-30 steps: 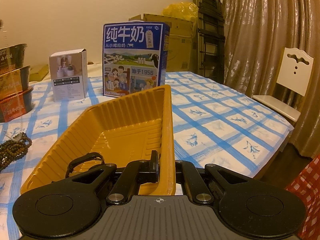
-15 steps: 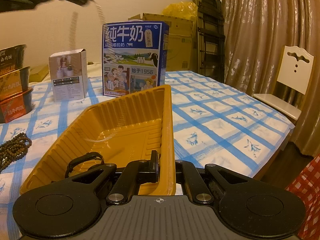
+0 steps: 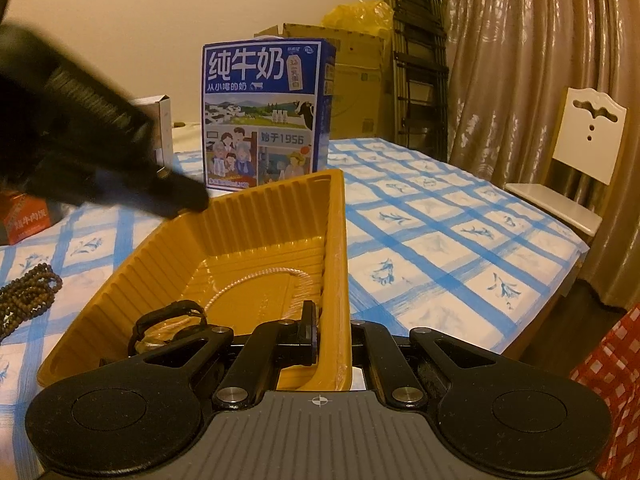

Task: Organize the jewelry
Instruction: 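Move the left gripper back to the brown bead strands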

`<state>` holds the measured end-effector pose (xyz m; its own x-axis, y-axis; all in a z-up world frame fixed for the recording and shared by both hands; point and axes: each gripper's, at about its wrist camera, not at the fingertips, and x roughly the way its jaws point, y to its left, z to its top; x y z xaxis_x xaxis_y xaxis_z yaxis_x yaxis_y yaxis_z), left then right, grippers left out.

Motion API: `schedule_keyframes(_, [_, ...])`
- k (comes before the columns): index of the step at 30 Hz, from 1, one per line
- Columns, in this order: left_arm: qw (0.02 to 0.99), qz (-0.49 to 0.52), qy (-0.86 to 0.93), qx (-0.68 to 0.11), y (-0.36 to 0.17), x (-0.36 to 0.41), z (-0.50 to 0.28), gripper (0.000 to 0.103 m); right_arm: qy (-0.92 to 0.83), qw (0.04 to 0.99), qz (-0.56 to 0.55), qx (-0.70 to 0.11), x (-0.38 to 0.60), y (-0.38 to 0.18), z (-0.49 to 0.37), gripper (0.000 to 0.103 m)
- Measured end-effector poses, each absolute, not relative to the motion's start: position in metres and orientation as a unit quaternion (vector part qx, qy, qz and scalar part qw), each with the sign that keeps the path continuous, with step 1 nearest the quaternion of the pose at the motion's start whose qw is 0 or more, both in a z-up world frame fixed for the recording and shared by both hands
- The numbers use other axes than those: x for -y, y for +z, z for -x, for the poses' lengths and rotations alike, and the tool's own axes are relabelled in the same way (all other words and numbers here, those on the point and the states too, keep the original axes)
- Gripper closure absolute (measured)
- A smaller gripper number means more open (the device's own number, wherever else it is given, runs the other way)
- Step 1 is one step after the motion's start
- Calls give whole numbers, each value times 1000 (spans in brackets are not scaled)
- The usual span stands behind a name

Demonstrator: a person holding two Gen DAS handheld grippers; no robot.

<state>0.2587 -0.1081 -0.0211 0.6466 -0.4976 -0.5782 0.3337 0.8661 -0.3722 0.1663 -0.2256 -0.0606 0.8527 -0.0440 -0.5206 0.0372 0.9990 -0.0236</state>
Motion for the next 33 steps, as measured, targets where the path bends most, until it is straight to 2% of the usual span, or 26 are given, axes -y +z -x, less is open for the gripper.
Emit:
schedule_keyframes(4, [909, 116, -197, -348, -22, 80, -241, 75, -21, 962, 7, -271, 226, -61, -167, 99])
schedule_keyframes(10, [927, 85, -115, -347, -28, 28, -205, 70, -21, 962, 7, -271, 226, -60, -166, 99])
schedule_keyframes(22, [922, 58, 15, -382, -58, -55, -146, 70, -23, 962, 19, -272, 223, -59, -165, 99])
schedule_keyframes(33, [926, 43, 21, -375, -60, -56, -154, 70, -20, 962, 21, -270, 224, -59, -169, 99])
